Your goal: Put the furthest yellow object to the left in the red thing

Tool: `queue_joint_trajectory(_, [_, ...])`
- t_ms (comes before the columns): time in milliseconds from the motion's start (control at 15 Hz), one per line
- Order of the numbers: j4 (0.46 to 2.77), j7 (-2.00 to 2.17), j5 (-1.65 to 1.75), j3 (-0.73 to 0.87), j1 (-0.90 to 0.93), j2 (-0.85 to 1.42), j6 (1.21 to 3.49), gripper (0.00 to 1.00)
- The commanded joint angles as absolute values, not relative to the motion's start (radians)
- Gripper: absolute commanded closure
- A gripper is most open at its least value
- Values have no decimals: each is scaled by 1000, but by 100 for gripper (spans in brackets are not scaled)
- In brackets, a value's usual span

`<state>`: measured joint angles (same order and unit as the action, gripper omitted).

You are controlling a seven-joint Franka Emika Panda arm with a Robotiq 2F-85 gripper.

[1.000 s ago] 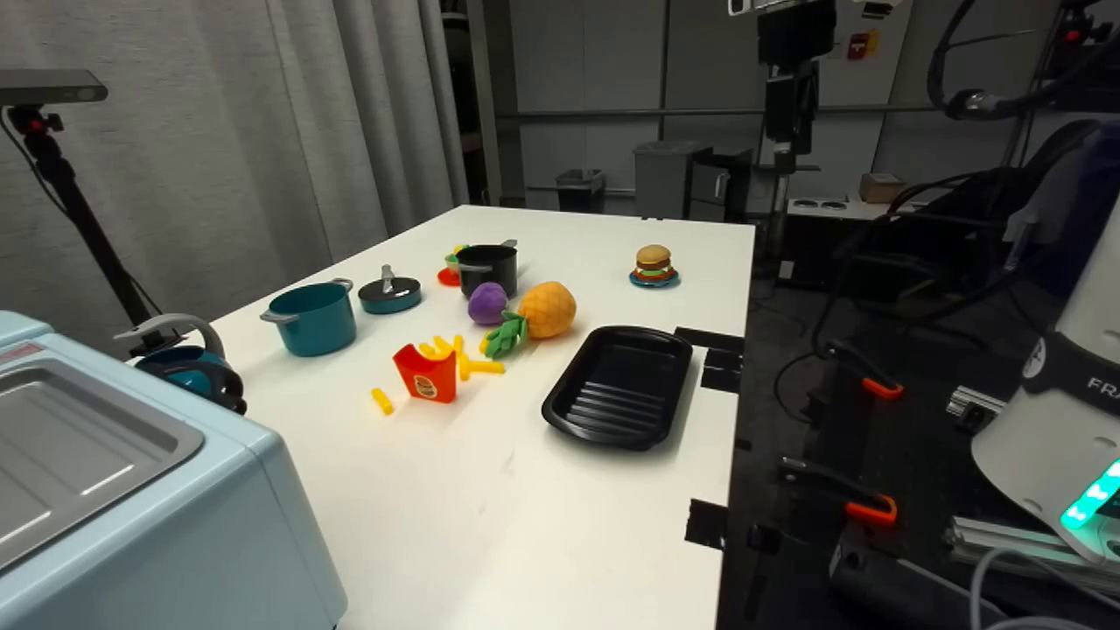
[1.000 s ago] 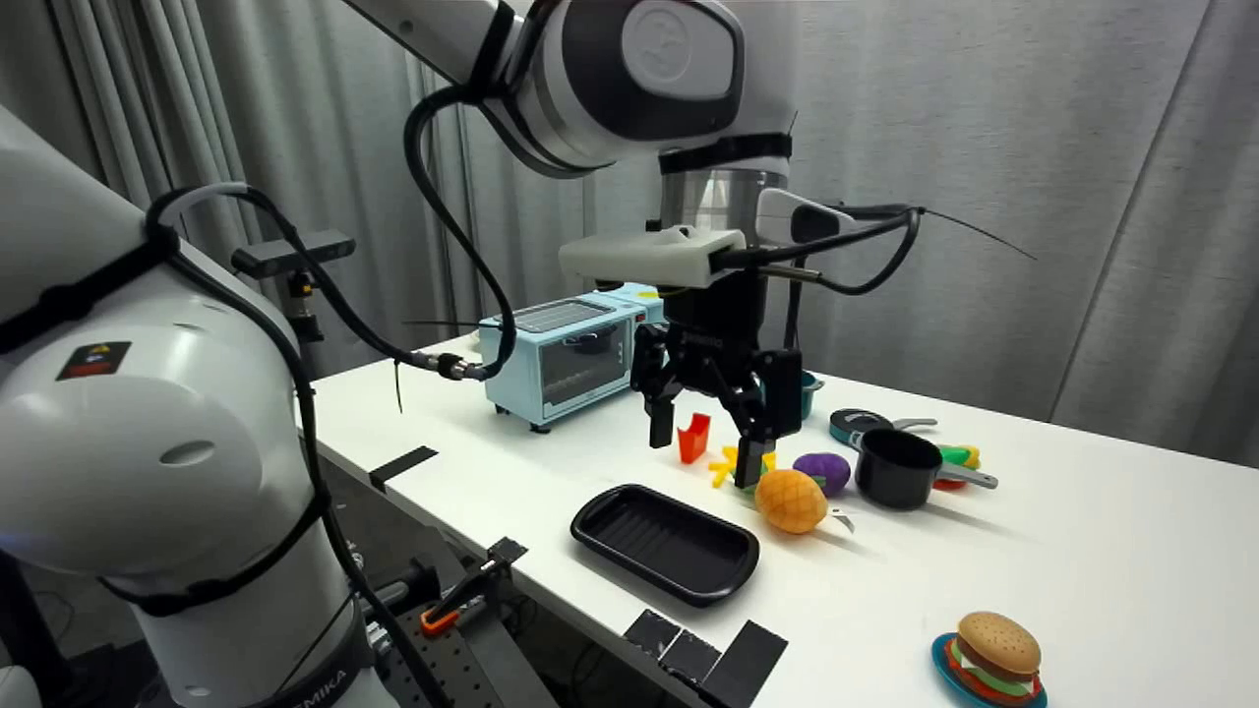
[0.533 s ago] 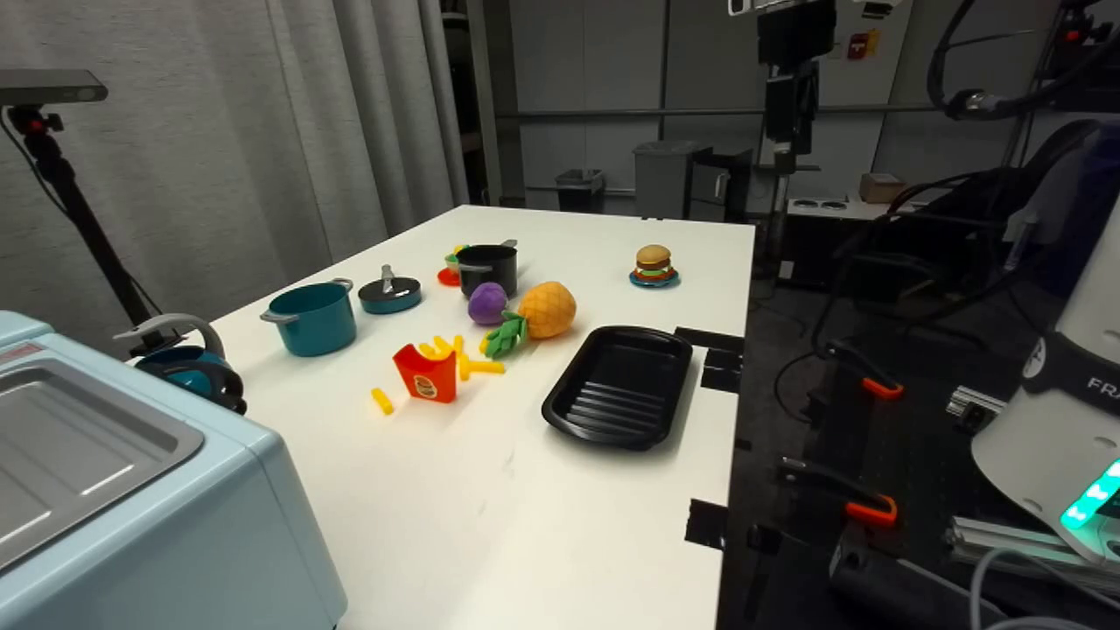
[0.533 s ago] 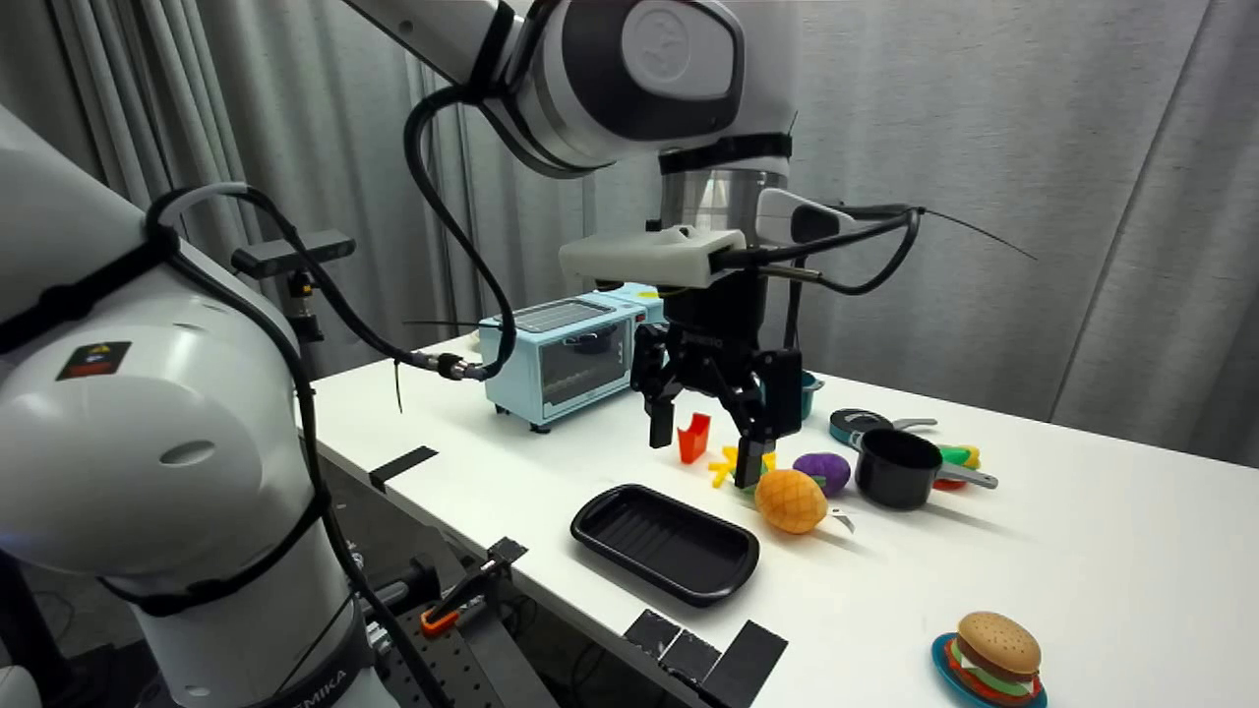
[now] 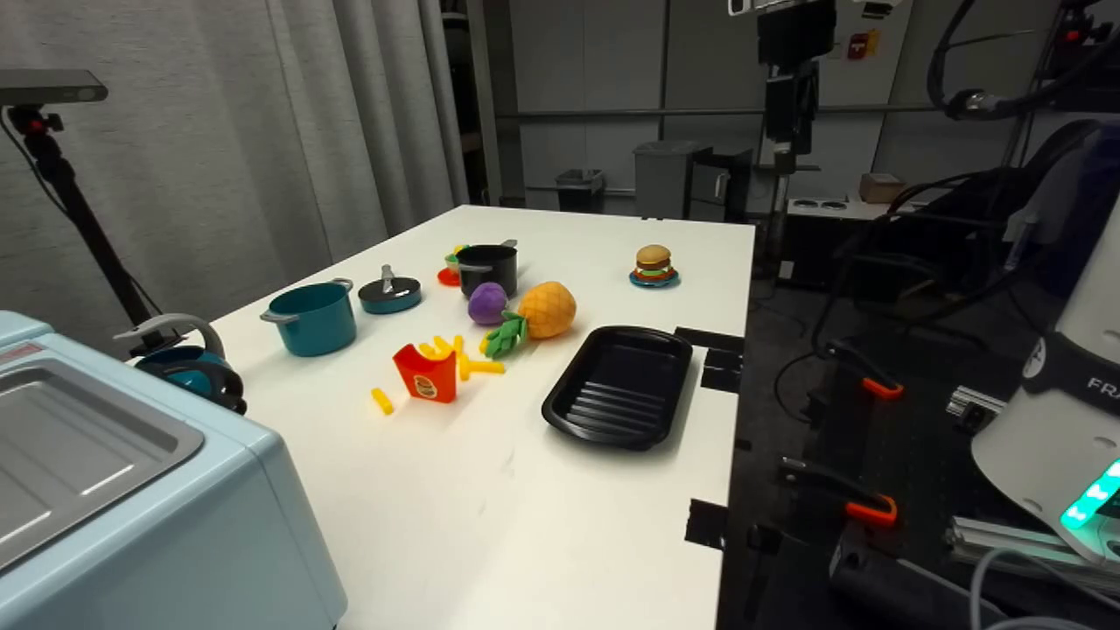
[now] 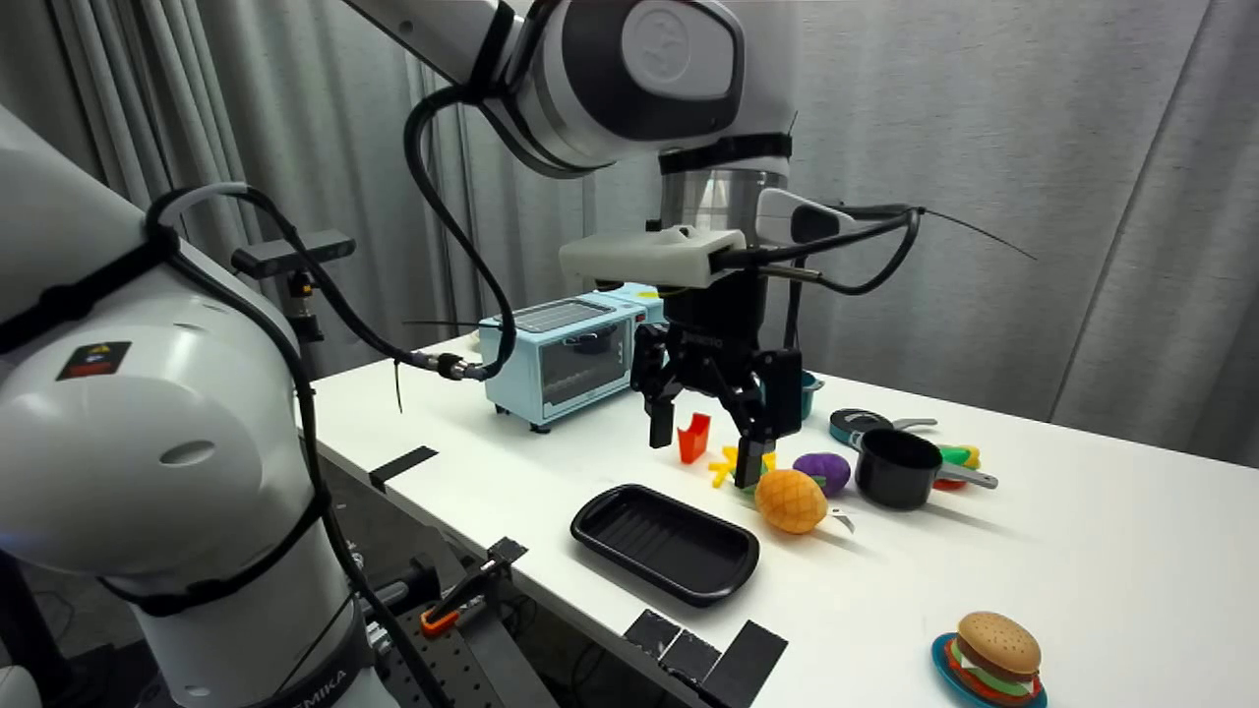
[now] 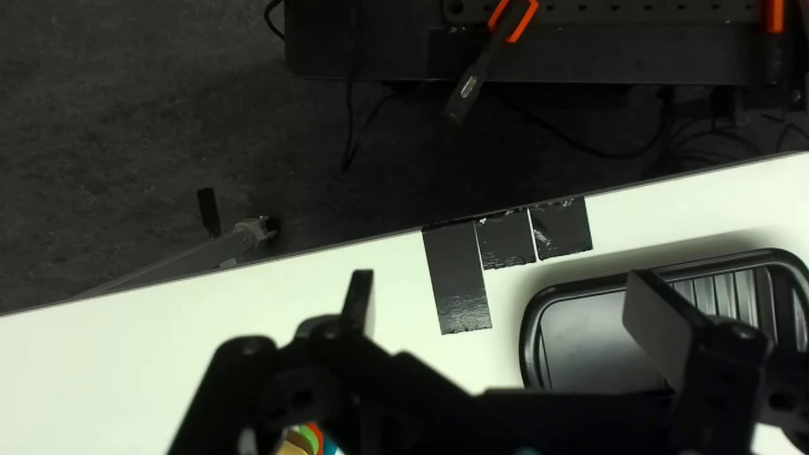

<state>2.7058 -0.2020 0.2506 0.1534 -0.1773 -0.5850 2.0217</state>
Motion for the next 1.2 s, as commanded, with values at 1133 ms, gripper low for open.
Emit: queue_joint_trajectory(1133, [2518, -177, 64, 69, -2, -369, 2143, 0])
